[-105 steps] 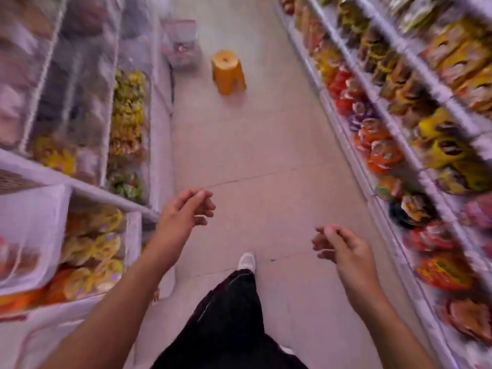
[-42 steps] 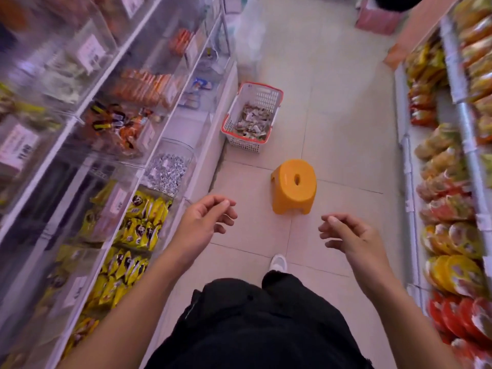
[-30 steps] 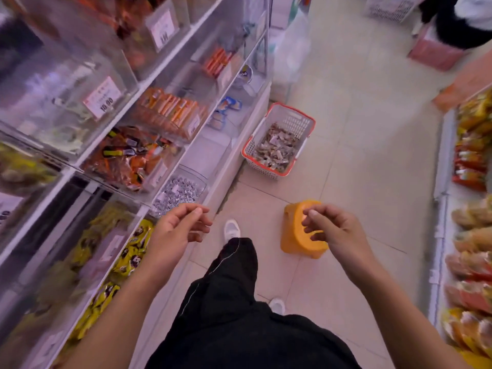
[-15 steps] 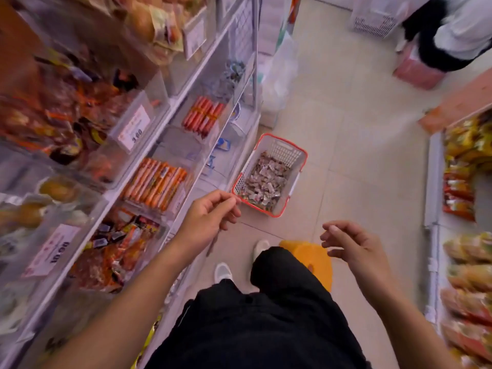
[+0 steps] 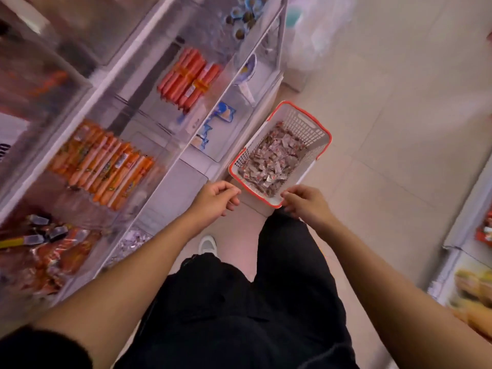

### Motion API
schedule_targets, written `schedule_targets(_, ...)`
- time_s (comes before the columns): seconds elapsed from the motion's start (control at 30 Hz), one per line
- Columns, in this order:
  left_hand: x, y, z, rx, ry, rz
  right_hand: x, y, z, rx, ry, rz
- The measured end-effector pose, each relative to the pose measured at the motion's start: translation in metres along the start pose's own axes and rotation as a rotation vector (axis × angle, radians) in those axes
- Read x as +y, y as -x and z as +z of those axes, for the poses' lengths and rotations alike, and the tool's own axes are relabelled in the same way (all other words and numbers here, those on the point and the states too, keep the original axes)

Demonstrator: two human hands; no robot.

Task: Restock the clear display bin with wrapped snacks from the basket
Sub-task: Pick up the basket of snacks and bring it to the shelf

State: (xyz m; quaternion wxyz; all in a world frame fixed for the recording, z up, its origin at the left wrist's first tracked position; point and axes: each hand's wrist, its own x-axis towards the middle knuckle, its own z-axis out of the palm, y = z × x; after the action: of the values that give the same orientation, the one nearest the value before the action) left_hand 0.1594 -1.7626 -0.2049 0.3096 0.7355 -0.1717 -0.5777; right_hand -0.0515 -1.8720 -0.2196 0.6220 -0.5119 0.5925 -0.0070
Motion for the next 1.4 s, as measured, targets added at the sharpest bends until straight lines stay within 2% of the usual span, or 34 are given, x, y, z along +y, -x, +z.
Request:
schedule_targets(0.23, -0.038, -0.126, 0.056, 0.081, 0.054, -0.267, 0.057, -0.148, -0.005, -0.171, 0.360, 0.087)
schedule_targets(0.43, -0.120, -0.274, 0.104, 0.238, 0.128, -0.436, 0.132, -0.285, 0.023, -0.295, 0.598, 0.054)
schedule_targets(0.57, -0.202, -0.362, 0.134, 0.299, 0.072, -0.559, 0.197, -0.371, 0.043, -0.262, 0.655, 0.075)
schedule_targets(0.7, -0.274, -0.434, 0.171, 0.349, 0.275, -0.676, 0.254, -0.449, 0.050, -0.215, 0.680, -0.030)
schedule_targets(0.8, -0.302, -0.468, 0.195, 0.590, 0.408, -0.627, 0.273, -0.487, 0.045, -0.191, 0.660, -0.150)
schedule_targets(0.87, -0.312, -0.476, 0.205, 0.744, 0.372, -0.570, 0.272, -0.509, 0.033, -0.107, 0.719, -0.290)
schedule_targets(0.97, -0.316, -0.479, 0.209, 0.849, 0.382, -0.489, 0.258, -0.534, 0.003, 0.027, 0.797, -0.516)
schedule_targets(1.07, -0.313, -0.481, 0.208, 0.902, 0.389, -0.436, 0.236, -0.558, -0.037, 0.353, 1.009, -0.745)
schedule_targets(1.13, -0.311, -0.481, 0.207, 0.906, 0.382, -0.428, 0.216, -0.575, -0.064, 0.476, 1.174, -0.668)
schedule_targets(1.2, -0.311, -0.477, 0.204, 0.896, 0.332, -0.439, 0.203, -0.587, -0.083, 0.512, 1.233, -0.450)
schedule_targets(1.3, -0.317, -0.468, 0.197, 0.881, 0.272, -0.410, 0.206, -0.592, -0.091, 0.618, 1.150, -0.207)
schedule_targets(1.4, -0.339, -0.454, 0.188, 0.891, 0.270, -0.382, 0.206, -0.591, -0.079, 0.729, 1.081, -0.161)
